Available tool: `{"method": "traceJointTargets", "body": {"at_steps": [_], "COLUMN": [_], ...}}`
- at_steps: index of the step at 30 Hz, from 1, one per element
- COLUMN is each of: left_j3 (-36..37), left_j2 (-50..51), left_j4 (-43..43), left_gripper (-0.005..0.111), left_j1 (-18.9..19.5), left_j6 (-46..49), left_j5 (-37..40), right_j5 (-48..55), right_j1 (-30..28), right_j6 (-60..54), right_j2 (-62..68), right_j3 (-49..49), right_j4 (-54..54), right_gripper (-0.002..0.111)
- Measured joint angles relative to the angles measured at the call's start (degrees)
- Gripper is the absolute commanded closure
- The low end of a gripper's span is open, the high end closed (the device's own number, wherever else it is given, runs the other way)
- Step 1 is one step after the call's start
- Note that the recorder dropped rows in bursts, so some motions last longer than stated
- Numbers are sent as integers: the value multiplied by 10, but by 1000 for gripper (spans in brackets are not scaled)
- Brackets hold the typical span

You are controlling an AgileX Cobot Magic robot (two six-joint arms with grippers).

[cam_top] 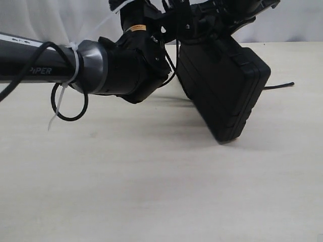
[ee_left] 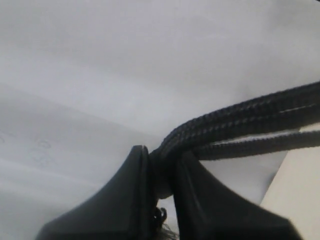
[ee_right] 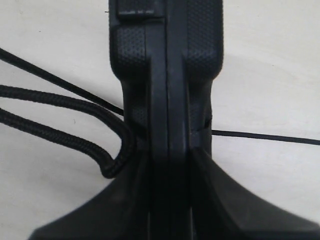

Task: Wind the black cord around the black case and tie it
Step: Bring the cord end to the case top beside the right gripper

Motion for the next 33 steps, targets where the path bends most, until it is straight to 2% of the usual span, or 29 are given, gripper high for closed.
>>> {"method": "traceJointTargets", "body": {"at_steps": [8,16,33], "left_j3": [53,60,82], "left_j2": [0,0,0], "left_j4": [72,116,69], "left_gripper": [107,107,107], "left_j1": [0,-2,6], "left_j6": [-3,-21,-8], "left_j5": [-12,-12,-7], "right_j5": [0,0,0], "right_j1": [0,0,0], "right_j6": [0,0,0], "right_j2": [0,0,0], "right_j3": [0,0,0], "right_j4": [0,-1,-1], "right_gripper": [104,104,104]}}
